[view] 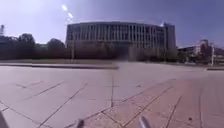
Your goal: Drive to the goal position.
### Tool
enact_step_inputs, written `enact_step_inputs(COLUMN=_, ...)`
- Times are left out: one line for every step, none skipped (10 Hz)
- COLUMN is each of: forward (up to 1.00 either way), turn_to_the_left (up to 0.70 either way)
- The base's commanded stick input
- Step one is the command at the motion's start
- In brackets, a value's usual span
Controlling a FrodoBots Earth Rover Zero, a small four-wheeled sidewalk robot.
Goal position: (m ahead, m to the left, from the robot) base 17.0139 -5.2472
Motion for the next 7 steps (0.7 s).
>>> enact_step_inputs(forward=0.7, turn_to_the_left=0.0)
enact_step_inputs(forward=0.7, turn_to_the_left=0.0)
enact_step_inputs(forward=0.7, turn_to_the_left=0.0)
enact_step_inputs(forward=0.7, turn_to_the_left=-0.33)
enact_step_inputs(forward=0.7, turn_to_the_left=-0.25)
enact_step_inputs(forward=0.7, turn_to_the_left=-0.15)
enact_step_inputs(forward=0.7, turn_to_the_left=-0.06)
